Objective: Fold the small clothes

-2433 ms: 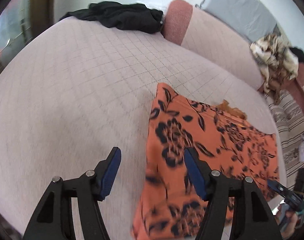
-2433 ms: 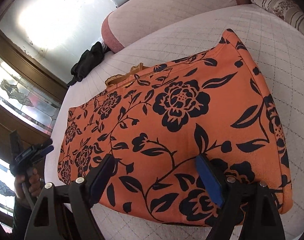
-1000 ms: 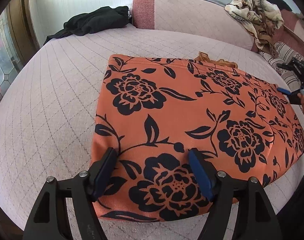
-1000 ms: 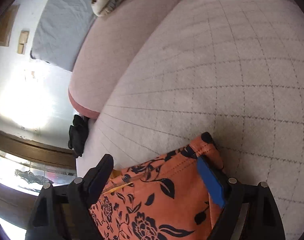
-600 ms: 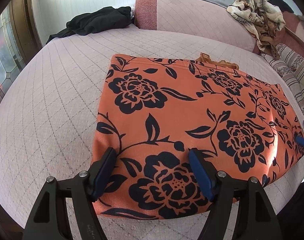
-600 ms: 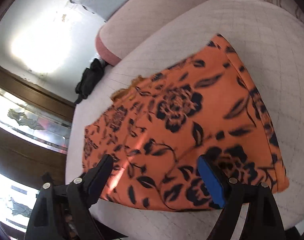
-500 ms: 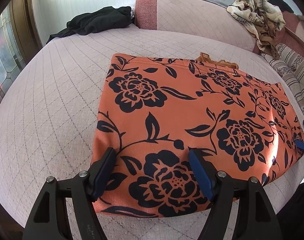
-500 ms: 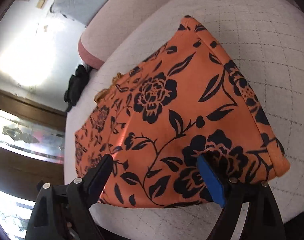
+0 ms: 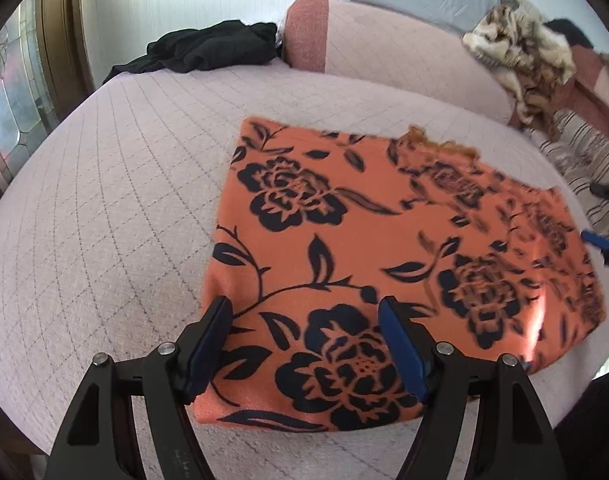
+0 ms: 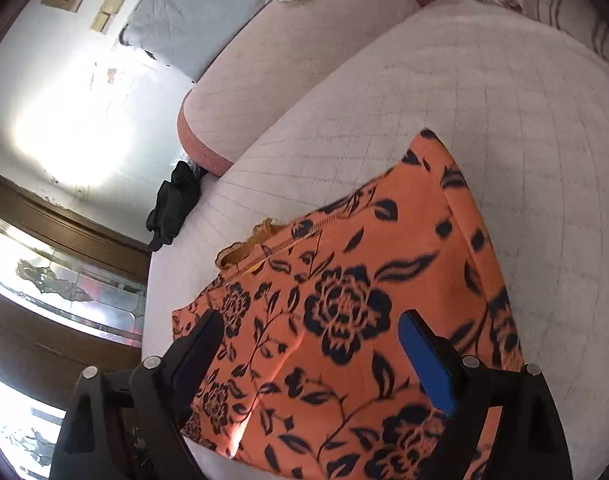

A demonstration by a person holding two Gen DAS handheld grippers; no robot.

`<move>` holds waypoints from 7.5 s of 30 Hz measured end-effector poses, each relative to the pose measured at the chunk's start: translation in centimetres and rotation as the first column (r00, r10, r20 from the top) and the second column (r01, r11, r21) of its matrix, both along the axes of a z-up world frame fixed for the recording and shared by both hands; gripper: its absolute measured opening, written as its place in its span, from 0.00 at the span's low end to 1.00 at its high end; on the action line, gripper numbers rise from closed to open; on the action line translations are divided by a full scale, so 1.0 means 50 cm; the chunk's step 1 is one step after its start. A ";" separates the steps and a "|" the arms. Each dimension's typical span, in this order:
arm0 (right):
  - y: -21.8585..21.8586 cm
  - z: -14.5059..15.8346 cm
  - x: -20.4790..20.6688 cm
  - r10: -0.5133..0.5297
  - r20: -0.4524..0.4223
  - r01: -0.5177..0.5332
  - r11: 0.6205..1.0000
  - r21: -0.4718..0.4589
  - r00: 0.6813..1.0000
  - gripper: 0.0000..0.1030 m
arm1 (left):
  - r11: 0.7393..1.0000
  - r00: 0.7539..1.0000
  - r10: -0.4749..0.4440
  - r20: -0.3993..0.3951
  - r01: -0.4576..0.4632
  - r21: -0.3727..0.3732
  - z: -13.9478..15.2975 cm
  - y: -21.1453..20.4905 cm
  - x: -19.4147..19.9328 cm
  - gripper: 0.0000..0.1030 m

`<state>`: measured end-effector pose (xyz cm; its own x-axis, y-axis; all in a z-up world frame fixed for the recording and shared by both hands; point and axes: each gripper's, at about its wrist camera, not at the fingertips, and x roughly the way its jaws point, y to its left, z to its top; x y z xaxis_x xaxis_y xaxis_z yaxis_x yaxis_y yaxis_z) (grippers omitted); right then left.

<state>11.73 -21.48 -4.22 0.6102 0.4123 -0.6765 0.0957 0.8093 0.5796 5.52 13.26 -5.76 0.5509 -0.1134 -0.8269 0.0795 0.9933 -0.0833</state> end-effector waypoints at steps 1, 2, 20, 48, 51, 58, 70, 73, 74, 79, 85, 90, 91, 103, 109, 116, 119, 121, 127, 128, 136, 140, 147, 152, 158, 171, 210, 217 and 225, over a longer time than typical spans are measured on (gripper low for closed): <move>-0.020 -0.022 0.030 -0.019 -0.031 0.019 1.000 -0.014 0.999 0.91 | 1.000 1.000 -0.003 -0.005 0.004 0.019 -0.007 -0.003 0.002 0.75; -0.035 -0.052 0.055 -0.054 -0.093 0.053 0.999 -0.014 0.994 0.91 | 0.999 1.000 -0.007 0.007 0.007 0.036 -0.006 -0.007 0.000 0.76; -0.006 -0.124 -0.307 -0.267 -0.066 0.275 0.937 0.216 0.961 0.92 | 1.000 0.998 0.009 0.070 -0.009 0.006 0.026 -0.021 -0.016 0.77; -0.113 0.002 -0.196 -0.244 0.082 0.243 0.970 0.019 0.966 0.79 | 0.980 0.983 -0.177 -0.046 0.180 0.079 0.009 -0.234 0.037 0.80; -0.113 -0.001 -0.063 -0.093 0.064 0.092 0.995 0.025 0.994 0.79 | 0.982 0.985 -0.170 -0.037 0.172 0.077 -0.008 -0.234 0.041 0.81; -0.066 -0.078 0.168 0.109 -0.094 -0.118 0.988 -0.099 0.990 0.55 | 0.984 0.986 -0.160 -0.045 0.163 0.076 -0.008 -0.235 0.044 0.81; -0.011 0.014 0.087 -0.060 0.020 0.063 0.903 -0.424 0.998 0.61 | 0.985 0.988 -0.142 -0.053 0.146 0.089 -0.010 -0.238 0.052 0.83; 0.022 0.076 0.012 0.002 0.097 0.032 0.937 -0.347 0.995 0.61 | 0.986 0.989 -0.135 -0.053 0.139 0.090 -0.011 -0.239 0.052 0.83; 0.036 0.082 -0.012 0.048 0.092 -0.019 0.957 -0.291 0.995 0.62 | 0.986 0.990 -0.134 -0.053 0.139 0.088 -0.012 -0.239 0.052 0.83; 0.066 -0.038 -0.059 0.150 -0.045 -0.153 0.987 -0.056 0.988 0.72 | 0.988 0.990 -0.129 -0.057 0.133 0.079 -0.012 -0.237 0.052 0.83; 0.004 -0.017 -0.101 -0.033 0.019 0.030 0.993 0.115 0.999 0.71 | 0.988 0.991 -0.125 -0.056 0.129 0.079 -0.012 -0.237 0.052 0.83; 0.004 -0.082 -0.087 -0.035 -0.066 0.038 0.998 0.053 0.997 0.72 | 0.989 0.990 -0.126 -0.056 0.130 0.073 -0.013 -0.236 0.049 0.83; -0.004 -0.069 -0.101 -0.082 -0.055 0.087 0.992 0.089 0.995 0.69 | 0.989 0.990 -0.127 -0.055 0.131 0.065 -0.009 -0.232 0.048 0.83; 0.011 -0.123 -0.295 -0.224 -0.098 0.243 0.928 0.282 0.970 0.85 | 0.992 0.995 -0.090 -0.040 0.093 0.082 -0.002 -0.208 0.009 0.83; -0.048 -0.140 -0.268 -0.327 -0.092 0.337 0.863 0.375 0.940 0.85 | 0.999 0.999 -0.051 -0.019 0.051 0.011 0.026 -0.186 0.003 0.84; -0.065 -0.147 -0.236 -0.358 -0.095 0.368 0.859 0.356 0.929 0.44 | 0.998 0.998 -0.055 -0.037 0.057 0.036 0.016 -0.176 0.011 0.83; -0.063 -0.140 -0.243 -0.357 -0.080 0.363 0.876 0.317 0.931 0.42 | 0.999 0.999 -0.039 0.011 0.039 0.025 0.041 -0.171 0.004 0.83; -0.054 -0.121 -0.244 -0.342 -0.045 0.341 0.900 0.271 0.939 0.45 | 0.998 0.998 -0.049 0.043 0.047 0.030 0.052 -0.178 0.000 0.83; -0.035 -0.121 -0.215 -0.342 -0.039 0.343 0.920 0.191 0.939 0.61 | 0.987 0.993 -0.118 0.008 0.116 0.111 0.025 -0.221 0.001 0.83; -0.031 -0.116 -0.212 -0.334 -0.034 0.334 0.925 0.182 0.942 0.60 | 0.991 0.993 -0.113 0.039 0.109 0.078 0.043 -0.215 -0.006 0.83; 0.005 -0.104 -0.173 -0.278 -0.051 0.277 0.961 -0.020 0.959 0.16 | 0.983 0.989 -0.151 0.005 0.149 0.107 0.008 -0.228 0.012 0.86; 0.105 0.022 -0.158 -0.168 0.093 0.186 0.956 -0.228 0.981 0.12 | 0.997 0.995 -0.024 0.097 0.031 -0.070 0.101 -0.112 -0.003 0.84; 0.496 0.159 -0.147 0.244 0.256 -0.063 0.827 -0.558 0.935 0.12 | 0.950 0.935 0.285 0.211 -0.246 -0.193 0.169 0.178 -0.075 0.84; 0.714 -0.044 -0.095 0.440 -0.006 -0.364 0.735 -0.572 0.898 0.12 | 0.877 0.897 0.438 0.062 -0.412 -0.246 0.091 0.306 -0.082 0.84; 0.725 -0.066 -0.081 0.433 -0.048 -0.394 0.762 -0.514 0.900 0.10 | 0.860 0.885 0.463 0.059 -0.432 -0.273 0.091 0.364 -0.097 0.84; 0.808 -0.073 -0.108 0.543 -0.021 -0.499 0.754 -0.428 0.839 0.11 | 0.842 0.892 0.451 0.020 -0.418 -0.341 0.077 0.366 -0.085 0.84; 0.475 -0.028 -0.071 0.415 0.110 -0.391 0.901 -0.190 0.903 0.76 | 0.977 0.984 0.170 0.055 -0.161 -0.140 0.108 0.122 -0.091 0.09; 0.491 -0.018 -0.061 0.458 0.062 -0.433 0.871 -0.232 0.887 0.79 | 0.946 0.989 0.145 -0.023 -0.146 -0.288 0.091 0.173 -0.084 0.09; 0.486 -0.021 -0.061 0.449 0.069 -0.426 0.879 -0.216 0.891 0.82 | 0.896 0.999 0.021 0.024 -0.008 -0.443 0.173 0.188 0.046 0.59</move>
